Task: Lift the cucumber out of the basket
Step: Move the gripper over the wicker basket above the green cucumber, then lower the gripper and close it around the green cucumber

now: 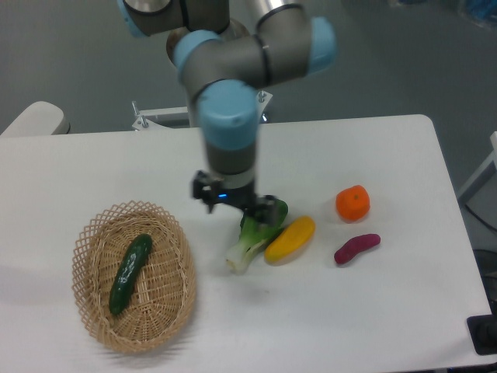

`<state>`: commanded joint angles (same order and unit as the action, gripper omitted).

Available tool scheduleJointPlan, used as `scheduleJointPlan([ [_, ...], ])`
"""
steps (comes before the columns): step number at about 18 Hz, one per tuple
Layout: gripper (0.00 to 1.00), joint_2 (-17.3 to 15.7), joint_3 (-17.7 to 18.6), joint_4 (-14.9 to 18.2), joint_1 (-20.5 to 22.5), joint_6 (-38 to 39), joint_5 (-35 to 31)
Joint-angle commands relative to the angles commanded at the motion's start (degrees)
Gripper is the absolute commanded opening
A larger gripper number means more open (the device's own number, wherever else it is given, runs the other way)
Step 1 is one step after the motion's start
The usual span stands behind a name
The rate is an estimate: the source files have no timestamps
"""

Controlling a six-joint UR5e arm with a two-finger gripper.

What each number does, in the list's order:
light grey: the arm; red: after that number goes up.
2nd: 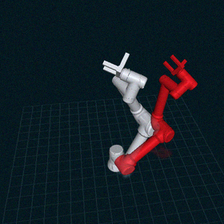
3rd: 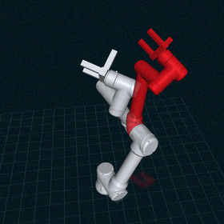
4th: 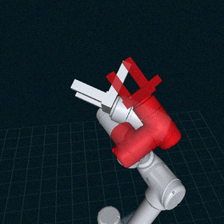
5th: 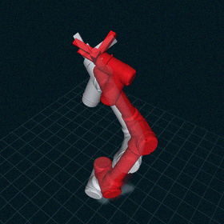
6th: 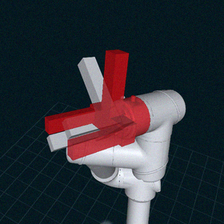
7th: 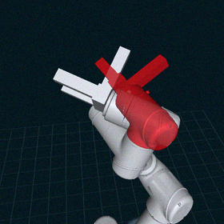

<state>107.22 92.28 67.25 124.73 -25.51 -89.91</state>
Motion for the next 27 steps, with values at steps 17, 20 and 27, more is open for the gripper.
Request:
scheduleJointPlan([
  [17,1.00,11.2,1.3,-14.5,-10.4,5.8,-1.1],
  [20,1.00,12.6,1.7,-15.2,-10.8,5.7,-1.1],
  [27,1.00,13.4,2.1,-15.5,-11.4,5.7,-1.1],
])
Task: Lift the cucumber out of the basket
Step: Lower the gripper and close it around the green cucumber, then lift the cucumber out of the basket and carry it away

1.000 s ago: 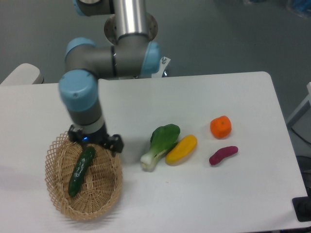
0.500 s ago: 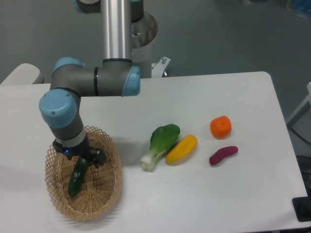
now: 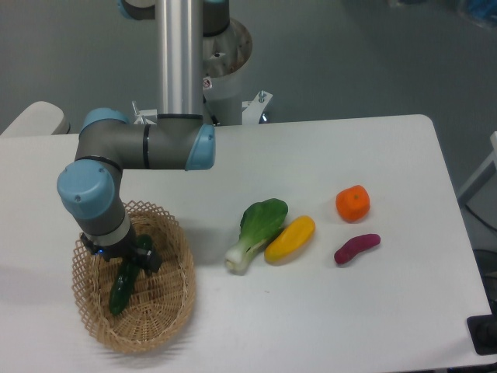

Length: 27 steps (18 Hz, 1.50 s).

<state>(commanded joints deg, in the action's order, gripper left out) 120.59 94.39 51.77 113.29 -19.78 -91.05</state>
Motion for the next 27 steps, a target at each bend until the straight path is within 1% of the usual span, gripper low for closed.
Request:
scheduleJointPlan([
  [1,1.00,0.3,-0.1,0.0,-0.1,0.0,0.0],
  [2,0.98,0.5,-0.3,0.0,0.0,0.0,-0.1],
  [4,0.88,0.9,-0.6,-0.1,-0.1,0.0,-0.7],
  [8,0.60,0.9,-0.9,-0.1,-0.1,-1.1,-0.8],
  [10,0.44,0.5,-0.9,-0.1,-0.1,-1.7,-0.8],
  [11,0.37,0.4,-0.9,-0.1,0.0,-2.0,-0.8],
  [14,0.33,0.3,-1.0,-0.1,0.0,-3.0,-0.7],
  [20,0.31,-0.2,-1.8,0.1,0.2,-3.2,-0.7],
  [24,0.31,-1.8,-4.6,1.1,1.0,-6.1,-0.4],
  [27,0.31,-3.5,-6.1,1.3,3.2,-8.2,-0.3],
])
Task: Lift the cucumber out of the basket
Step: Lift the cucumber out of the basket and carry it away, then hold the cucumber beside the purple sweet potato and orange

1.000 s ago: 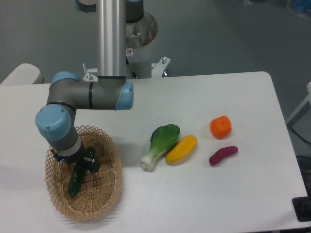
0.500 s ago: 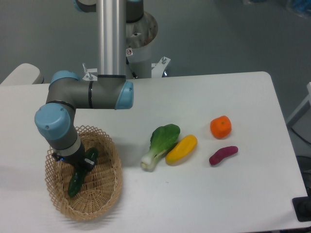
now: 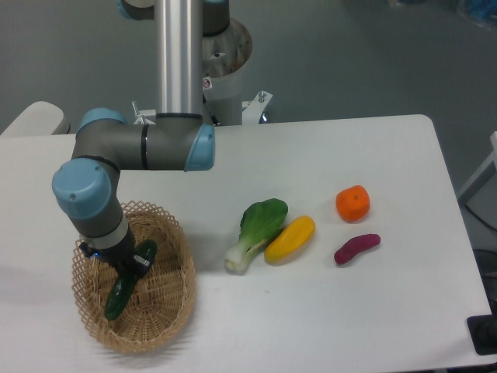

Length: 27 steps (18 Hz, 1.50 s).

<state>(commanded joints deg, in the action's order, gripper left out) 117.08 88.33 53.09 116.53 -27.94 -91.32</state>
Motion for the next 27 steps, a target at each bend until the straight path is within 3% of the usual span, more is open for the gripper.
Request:
scheduleJointPlan([
  [3,0.31,-1.0,-1.0,0.8,3.0,-4.4,-0.1],
  [8,0.31,-3.4,-3.1,8.0,11.0,-15.1,0.5],
  [18,0.31,-4.2,-3.3,9.8,28.4,-40.1,1.0],
  [27,0.31,-3.3,-3.3,9.8,36.0,-54.0,1.2],
])
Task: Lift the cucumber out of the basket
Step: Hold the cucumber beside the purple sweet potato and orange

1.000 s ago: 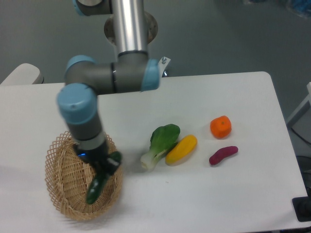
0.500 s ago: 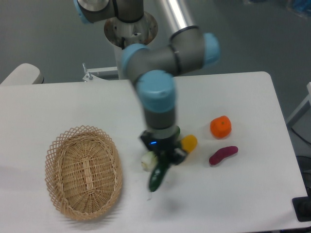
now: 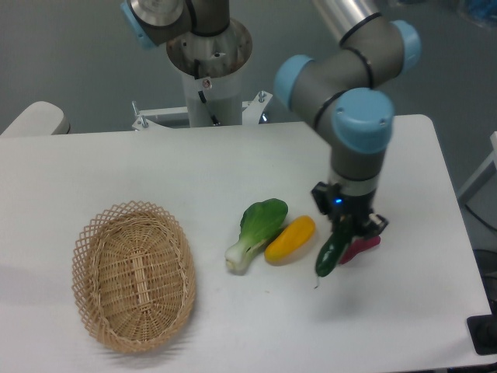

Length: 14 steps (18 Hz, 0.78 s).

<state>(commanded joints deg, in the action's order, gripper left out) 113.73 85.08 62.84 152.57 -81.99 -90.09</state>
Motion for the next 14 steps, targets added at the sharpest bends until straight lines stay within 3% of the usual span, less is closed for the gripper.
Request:
scheduleJointPlan([
  [14,0.32,0.2,0.1,-0.1,1.0,-0.4,1.2],
])
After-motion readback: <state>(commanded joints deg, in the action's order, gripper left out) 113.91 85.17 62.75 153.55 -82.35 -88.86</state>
